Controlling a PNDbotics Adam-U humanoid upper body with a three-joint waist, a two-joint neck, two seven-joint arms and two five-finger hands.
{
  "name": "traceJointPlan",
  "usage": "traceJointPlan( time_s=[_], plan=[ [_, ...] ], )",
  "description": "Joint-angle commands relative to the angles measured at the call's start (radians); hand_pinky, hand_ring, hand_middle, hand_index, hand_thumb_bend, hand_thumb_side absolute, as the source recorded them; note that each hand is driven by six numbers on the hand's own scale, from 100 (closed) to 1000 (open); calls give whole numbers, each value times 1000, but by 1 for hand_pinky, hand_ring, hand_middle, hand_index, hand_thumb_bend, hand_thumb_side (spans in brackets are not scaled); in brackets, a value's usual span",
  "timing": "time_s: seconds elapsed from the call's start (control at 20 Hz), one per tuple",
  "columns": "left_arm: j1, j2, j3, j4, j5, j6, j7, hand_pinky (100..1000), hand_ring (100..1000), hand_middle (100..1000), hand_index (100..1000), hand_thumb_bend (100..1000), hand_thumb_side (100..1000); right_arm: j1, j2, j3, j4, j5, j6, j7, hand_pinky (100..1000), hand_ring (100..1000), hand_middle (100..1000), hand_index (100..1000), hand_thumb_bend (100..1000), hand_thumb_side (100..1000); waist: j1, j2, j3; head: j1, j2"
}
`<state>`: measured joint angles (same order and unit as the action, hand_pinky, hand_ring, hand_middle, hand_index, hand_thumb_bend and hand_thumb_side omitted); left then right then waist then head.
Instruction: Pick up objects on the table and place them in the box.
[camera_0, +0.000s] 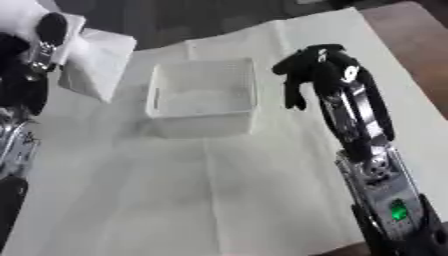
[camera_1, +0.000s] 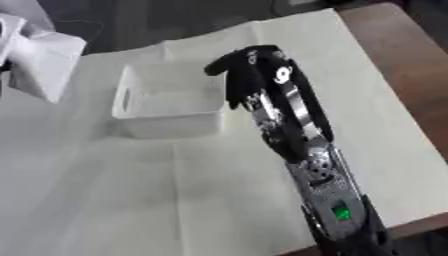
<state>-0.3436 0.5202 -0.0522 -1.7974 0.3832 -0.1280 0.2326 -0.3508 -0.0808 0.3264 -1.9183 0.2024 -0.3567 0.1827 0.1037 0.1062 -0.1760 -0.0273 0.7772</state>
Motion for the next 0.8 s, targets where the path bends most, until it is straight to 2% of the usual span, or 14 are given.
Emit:
traceJointPlan(
  time_s=[0.05, 0.45, 0.8],
  plan=[
    [-39, 2, -5, 17, 10, -3, -5, 100, 100, 100, 264, 100, 440, -10, -2, 4, -9, -4, -1, 6, 100, 276, 327, 645, 100, 892, 1, -14, -6, -4, -7],
    [-120, -51, -19, 96, 9, 1, -17, 100, 103, 100, 267, 100, 441, -11, -3, 9, -8, -7, -1, 13, 100, 276, 326, 645, 100, 890, 10, -13, -31, 1, -7],
    [-168, -60, -39, 169, -23, -7, -51, 100, 109, 100, 275, 100, 438, -15, -6, 14, -8, -13, -2, 20, 100, 275, 325, 645, 100, 889, 19, -9, -63, 11, -7]
  ],
)
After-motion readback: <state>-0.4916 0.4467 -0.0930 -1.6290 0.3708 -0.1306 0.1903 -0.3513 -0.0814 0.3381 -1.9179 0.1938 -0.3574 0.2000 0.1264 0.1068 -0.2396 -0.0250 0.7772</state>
